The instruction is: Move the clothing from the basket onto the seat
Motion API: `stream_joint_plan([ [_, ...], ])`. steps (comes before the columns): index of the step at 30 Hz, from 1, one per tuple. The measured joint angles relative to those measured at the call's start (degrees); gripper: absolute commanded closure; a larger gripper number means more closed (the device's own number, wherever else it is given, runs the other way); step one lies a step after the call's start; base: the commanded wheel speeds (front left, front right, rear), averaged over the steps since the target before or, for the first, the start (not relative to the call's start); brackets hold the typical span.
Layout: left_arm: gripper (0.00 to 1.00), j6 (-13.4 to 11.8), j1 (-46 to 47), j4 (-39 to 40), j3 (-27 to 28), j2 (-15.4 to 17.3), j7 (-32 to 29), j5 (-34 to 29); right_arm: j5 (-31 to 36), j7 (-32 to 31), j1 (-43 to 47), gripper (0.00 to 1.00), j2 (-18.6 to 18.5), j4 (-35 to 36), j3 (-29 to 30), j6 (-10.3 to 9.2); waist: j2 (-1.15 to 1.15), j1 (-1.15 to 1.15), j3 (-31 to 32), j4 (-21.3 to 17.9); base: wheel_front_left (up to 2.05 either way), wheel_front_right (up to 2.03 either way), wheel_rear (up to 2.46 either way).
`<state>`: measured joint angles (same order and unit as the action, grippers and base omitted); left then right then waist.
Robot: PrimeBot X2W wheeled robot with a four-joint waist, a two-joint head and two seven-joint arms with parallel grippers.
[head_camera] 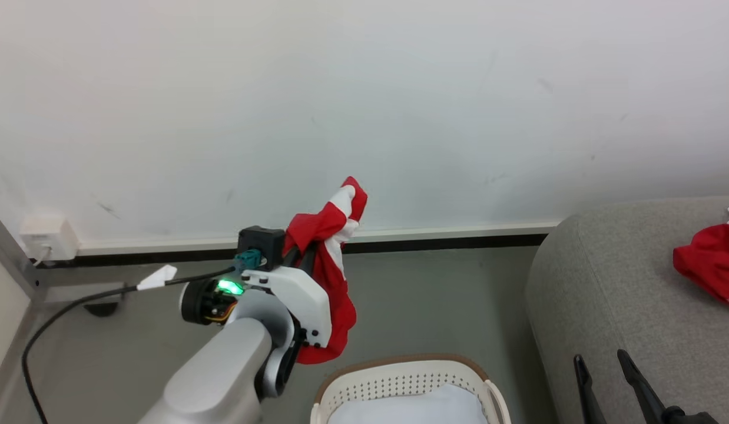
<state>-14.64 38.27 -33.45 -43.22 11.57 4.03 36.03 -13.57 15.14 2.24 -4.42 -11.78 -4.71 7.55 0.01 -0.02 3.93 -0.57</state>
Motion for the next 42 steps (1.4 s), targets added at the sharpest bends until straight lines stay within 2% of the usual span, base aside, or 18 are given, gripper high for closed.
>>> stream_joint_plan([
  [6, 1.0, -1.82, -1.42, 7.26, 0.36, 2.88, -2.08, 0.34, 0.3, 0.0, 1.43, 0.0, 0.31, -0.12, 0.03, 0.0, 0.0, 0.0, 2.39, 0.55, 0.0, 0.0, 0.0],
  [13, 1.0, -4.22, -2.85, 14.39, 0.02, 4.66, -4.05, -0.05, 0.37, 0.01, 1.27, 0.0, 0.37, 0.41, -2.56, 0.0, -0.01, 0.01, 2.95, 1.04, 0.0, 0.0, 0.0],
  [21, 1.0, -6.05, -3.43, 19.96, -0.75, 5.08, -5.53, -0.48, 0.9, 0.01, -1.71, 0.0, -3.2, 2.67, -10.15, 0.0, 0.0, 0.01, 2.54, 1.52, 0.0, 0.0, 0.0],
  [27, 1.0, -6.33, -3.47, 22.27, -2.11, 3.94, -6.27, -0.69, -0.63, 0.01, -7.35, 0.0, -4.58, 2.9, -20.04, 0.0, 0.0, 0.02, 2.19, 1.79, 0.0, 0.0, 0.0],
  [32, 1.0, -6.08, -3.28, 22.67, -3.49, 2.72, -6.64, -0.77, -2.87, 0.01, -12.71, 0.0, -3.71, 0.23, -26.05, 0.0, -0.01, 0.02, 1.84, 2.32, 0.0, 0.0, 0.0],
  [42, 1.0, -5.13, -2.23, 22.58, -6.12, -1.14, -6.73, -1.26, -4.09, 0.01, -21.25, 0.0, -0.54, -7.89, -30.36, 0.0, -0.01, 0.02, 1.68, 4.43, 0.0, 0.0, 0.0],
])
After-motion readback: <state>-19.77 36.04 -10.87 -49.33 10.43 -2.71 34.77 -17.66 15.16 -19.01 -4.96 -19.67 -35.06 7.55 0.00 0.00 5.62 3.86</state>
